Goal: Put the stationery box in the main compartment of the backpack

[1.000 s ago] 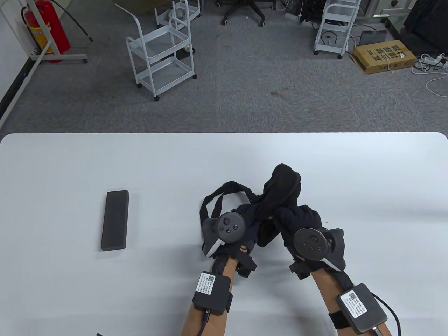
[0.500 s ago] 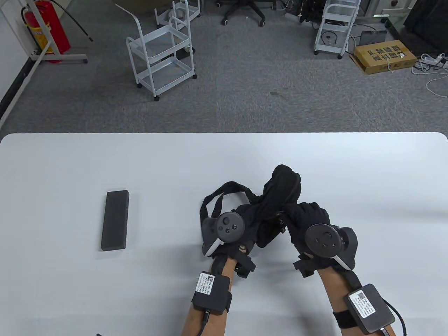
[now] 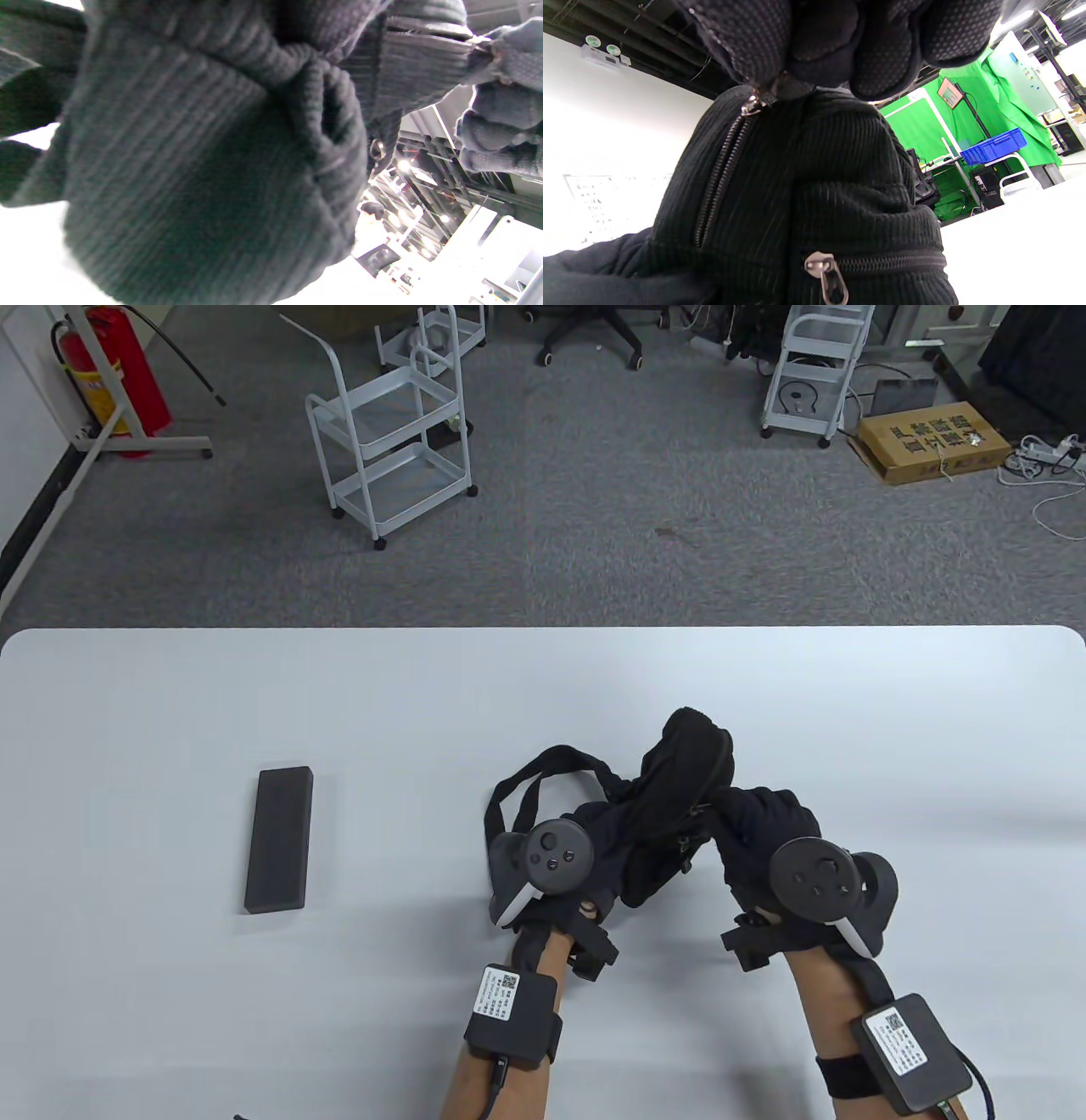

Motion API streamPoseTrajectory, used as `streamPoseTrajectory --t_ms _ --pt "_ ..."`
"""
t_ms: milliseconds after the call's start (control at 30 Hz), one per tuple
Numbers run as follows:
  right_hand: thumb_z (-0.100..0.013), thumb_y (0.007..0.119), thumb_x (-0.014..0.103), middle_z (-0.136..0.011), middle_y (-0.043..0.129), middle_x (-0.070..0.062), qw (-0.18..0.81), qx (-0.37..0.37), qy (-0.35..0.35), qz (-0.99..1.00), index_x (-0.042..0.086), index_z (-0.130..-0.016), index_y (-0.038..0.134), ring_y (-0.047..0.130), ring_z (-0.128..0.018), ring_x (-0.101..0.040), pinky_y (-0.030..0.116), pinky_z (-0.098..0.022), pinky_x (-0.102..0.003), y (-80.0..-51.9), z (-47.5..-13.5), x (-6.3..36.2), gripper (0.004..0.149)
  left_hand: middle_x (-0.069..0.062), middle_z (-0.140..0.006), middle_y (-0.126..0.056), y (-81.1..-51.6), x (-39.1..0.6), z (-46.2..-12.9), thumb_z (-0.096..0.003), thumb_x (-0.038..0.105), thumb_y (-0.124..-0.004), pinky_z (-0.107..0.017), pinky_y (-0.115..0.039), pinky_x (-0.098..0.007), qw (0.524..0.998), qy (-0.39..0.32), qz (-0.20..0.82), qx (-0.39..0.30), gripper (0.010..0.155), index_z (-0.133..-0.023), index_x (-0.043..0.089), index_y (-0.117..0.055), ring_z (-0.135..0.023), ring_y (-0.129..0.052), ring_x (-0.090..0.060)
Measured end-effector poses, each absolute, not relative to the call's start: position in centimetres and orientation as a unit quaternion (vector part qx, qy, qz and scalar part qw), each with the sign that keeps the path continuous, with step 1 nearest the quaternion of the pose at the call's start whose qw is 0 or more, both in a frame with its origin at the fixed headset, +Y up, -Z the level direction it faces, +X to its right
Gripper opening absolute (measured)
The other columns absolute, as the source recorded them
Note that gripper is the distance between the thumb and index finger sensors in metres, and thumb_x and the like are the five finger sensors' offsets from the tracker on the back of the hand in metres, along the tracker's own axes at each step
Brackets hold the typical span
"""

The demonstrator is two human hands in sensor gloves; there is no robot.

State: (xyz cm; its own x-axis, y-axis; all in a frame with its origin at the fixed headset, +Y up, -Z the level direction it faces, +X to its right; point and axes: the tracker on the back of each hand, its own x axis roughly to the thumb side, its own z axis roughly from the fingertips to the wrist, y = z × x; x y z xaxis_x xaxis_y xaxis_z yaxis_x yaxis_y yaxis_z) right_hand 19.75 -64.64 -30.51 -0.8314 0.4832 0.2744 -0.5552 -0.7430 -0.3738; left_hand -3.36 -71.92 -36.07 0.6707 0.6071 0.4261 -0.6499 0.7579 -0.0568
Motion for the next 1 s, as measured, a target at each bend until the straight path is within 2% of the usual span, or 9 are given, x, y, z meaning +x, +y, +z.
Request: streamPoseTrajectory --t_ms 1000 --pt "-0.055 0.077 0.032 -0.070 0.086 -0.007 0.335 0.019 -0.229 0.914 0.013 -0.088 0.078 0.085 -0.070 -0.036 0.064 -0.066 -0.062 -64.3 -31.0 23.3 0.038 -0.011 -0.098 -0.072 -71.9 -4.1 -36.1 -0.0499 0.023 -0.072 -0.055 -0.077 -0.059 0.904 -0.238 0.352 0.045 0.047 -0.096 0.023 -0.078 -0.076 -0.076 -0.035"
